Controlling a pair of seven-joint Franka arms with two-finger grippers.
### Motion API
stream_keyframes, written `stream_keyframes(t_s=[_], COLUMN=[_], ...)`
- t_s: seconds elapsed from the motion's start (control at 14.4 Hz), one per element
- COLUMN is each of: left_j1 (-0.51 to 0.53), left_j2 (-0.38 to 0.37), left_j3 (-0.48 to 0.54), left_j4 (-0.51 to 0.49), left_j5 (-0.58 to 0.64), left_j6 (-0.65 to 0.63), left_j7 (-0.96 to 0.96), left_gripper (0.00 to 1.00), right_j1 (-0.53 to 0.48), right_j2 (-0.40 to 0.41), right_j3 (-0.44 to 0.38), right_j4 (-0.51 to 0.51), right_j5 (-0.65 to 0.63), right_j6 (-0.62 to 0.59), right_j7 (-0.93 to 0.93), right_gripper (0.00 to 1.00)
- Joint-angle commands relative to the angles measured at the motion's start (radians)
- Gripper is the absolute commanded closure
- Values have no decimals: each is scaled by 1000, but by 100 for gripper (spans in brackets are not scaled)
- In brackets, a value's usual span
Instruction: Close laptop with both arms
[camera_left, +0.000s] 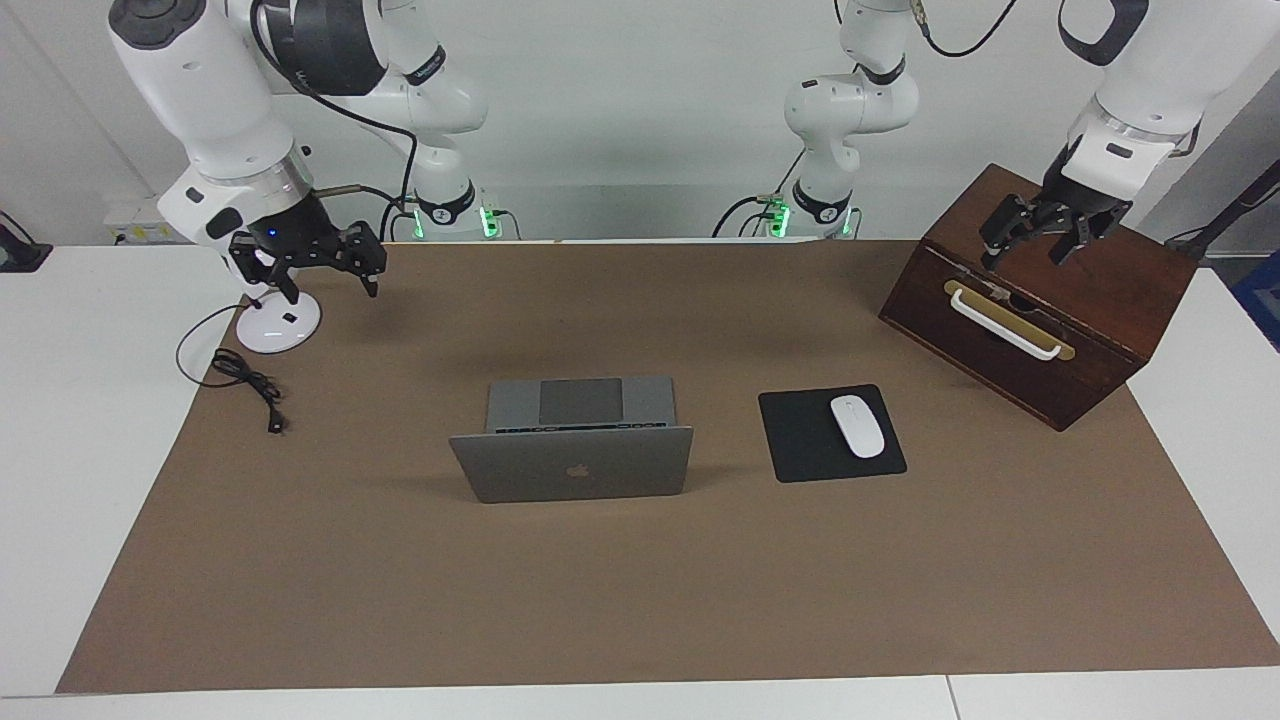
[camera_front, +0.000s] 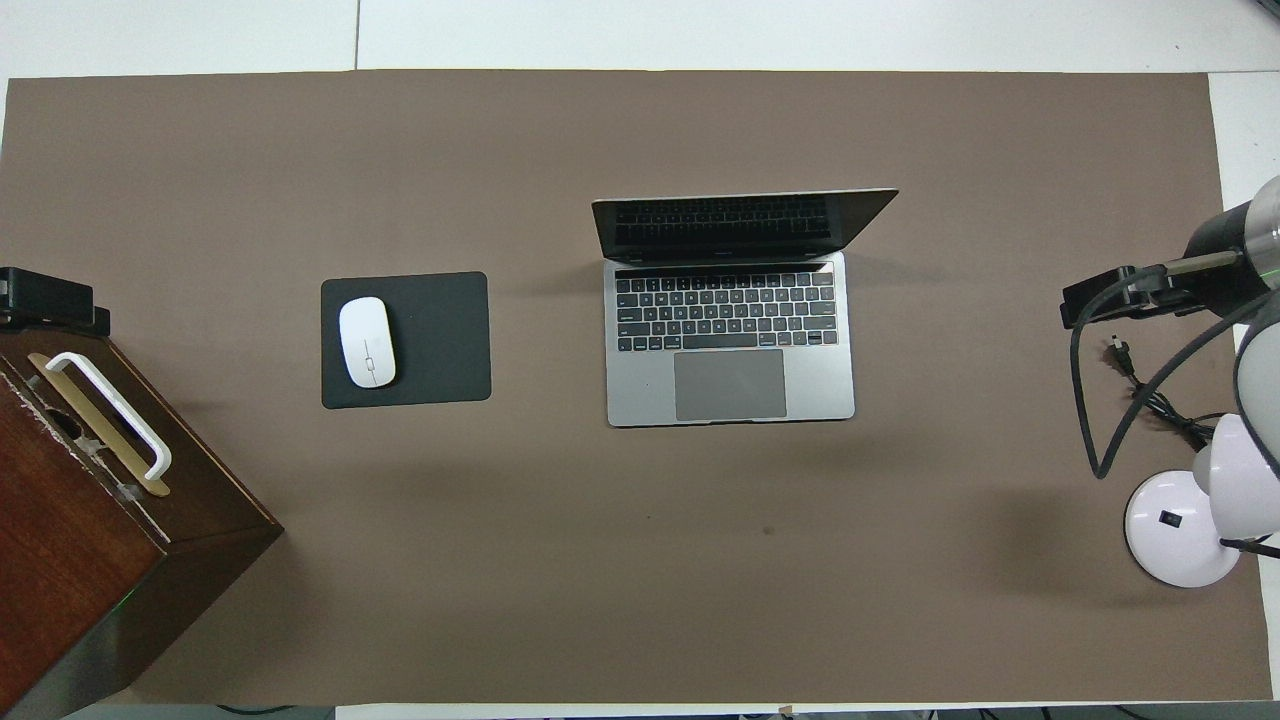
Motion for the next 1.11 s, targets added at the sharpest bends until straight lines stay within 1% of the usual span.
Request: stream_keyframes(t_s=[0.0,0.14,0.21,0.28,0.42,0.49,0.83,0.9,0.97,1.04], left_j1=[-8,-5,-2,-6,-9,-9,-8,-5,-3,-3], left_j2=[-25,-26,-26,-26,-26,-26,-26,-26,-26,-29], left_j3=[2,4,4,4,2,1,0,0,2,1], left_j4=[-27,-32,-33,-33,-33,-35,-35,-41,-48,-52], left_j5=[15,15,15,21,21,21,21,21,21,21], left_j6=[11,3,6,3,8,10,22,35,52,63], left_j7=[1,-1,1,1,1,0,-5,-5,-5,-5], left_gripper=[0,0,0,0,0,0,0,6,28,55], right_j1=[18,18,16,9,2,2,2,5,2,1], right_j2=[-17,-17,-15,-12,-14,-14,-14,-14,-14,-11], right_j3=[8,8,8,8,7,7,2,1,2,2], right_j4=[-30,-30,-27,-23,-24,-24,-24,-24,-23,-14], right_j5=[28,29,29,29,32,32,37,35,37,37], right_j6=[35,38,37,29,20,14,0,0,-1,-6], right_j7=[4,-31,-38,-44,-88,-111,-124,-122,-124,-124], right_gripper=[0,0,12,33,82,99,100,100,100,100])
